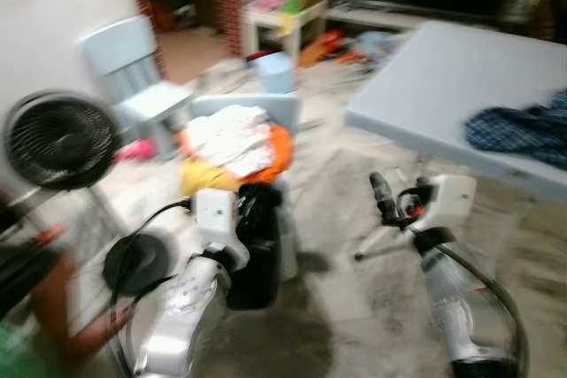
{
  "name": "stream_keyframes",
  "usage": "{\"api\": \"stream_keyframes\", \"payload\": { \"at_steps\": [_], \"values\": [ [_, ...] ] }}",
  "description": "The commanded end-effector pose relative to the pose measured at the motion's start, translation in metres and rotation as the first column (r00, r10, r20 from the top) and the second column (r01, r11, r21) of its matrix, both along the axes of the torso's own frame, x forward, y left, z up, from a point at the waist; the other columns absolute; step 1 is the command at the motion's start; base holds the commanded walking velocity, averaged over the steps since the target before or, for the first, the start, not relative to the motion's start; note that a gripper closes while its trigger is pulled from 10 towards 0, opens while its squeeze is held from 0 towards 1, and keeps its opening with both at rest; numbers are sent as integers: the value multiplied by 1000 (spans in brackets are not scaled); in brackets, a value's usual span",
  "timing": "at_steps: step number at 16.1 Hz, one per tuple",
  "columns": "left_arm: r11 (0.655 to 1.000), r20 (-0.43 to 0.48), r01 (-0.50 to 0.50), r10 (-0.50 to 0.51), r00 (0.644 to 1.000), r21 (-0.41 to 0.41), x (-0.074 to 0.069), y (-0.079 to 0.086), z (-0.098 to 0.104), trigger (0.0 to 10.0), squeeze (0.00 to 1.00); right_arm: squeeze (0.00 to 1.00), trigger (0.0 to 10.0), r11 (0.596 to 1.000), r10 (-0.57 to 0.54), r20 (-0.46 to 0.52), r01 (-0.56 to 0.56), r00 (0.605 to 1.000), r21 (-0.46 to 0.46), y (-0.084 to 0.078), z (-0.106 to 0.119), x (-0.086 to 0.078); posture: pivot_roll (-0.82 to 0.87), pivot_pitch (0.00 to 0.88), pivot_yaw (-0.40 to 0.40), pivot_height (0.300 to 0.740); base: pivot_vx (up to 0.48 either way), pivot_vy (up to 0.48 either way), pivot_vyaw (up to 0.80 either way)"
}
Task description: Hang hanger
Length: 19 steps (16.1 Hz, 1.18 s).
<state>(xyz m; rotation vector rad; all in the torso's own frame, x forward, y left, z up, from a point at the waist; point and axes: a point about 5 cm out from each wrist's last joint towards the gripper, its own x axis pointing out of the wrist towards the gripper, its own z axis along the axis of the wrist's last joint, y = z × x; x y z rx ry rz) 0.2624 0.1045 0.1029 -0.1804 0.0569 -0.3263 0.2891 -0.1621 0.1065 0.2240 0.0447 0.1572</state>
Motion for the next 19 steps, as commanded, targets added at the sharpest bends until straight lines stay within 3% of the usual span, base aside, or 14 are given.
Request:
{"api": "stream_keyframes", "payload": {
  "at_steps": [1,13,19],
  "values": [
    [1000,33,25,-25,999,-14,2,-8,9,10000,0,0,10000,1000,-16,4,16,1000,-19,-7,2,0,-112,0,38,740,270,0,-800],
    [1000,25,24,-23,999,-8,3,-8,8,10000,0,0,10000,1000,-14,-6,14,1000,-18,-6,0,0,-114,0,38,740,257,0,-800],
    [1000,14,17,-17,1000,-16,3,-8,7,10000,0,0,10000,1000,-13,-7,13,1000,-22,-6,0,0,-115,0,36,740,0,0,-800]
  ]
}}
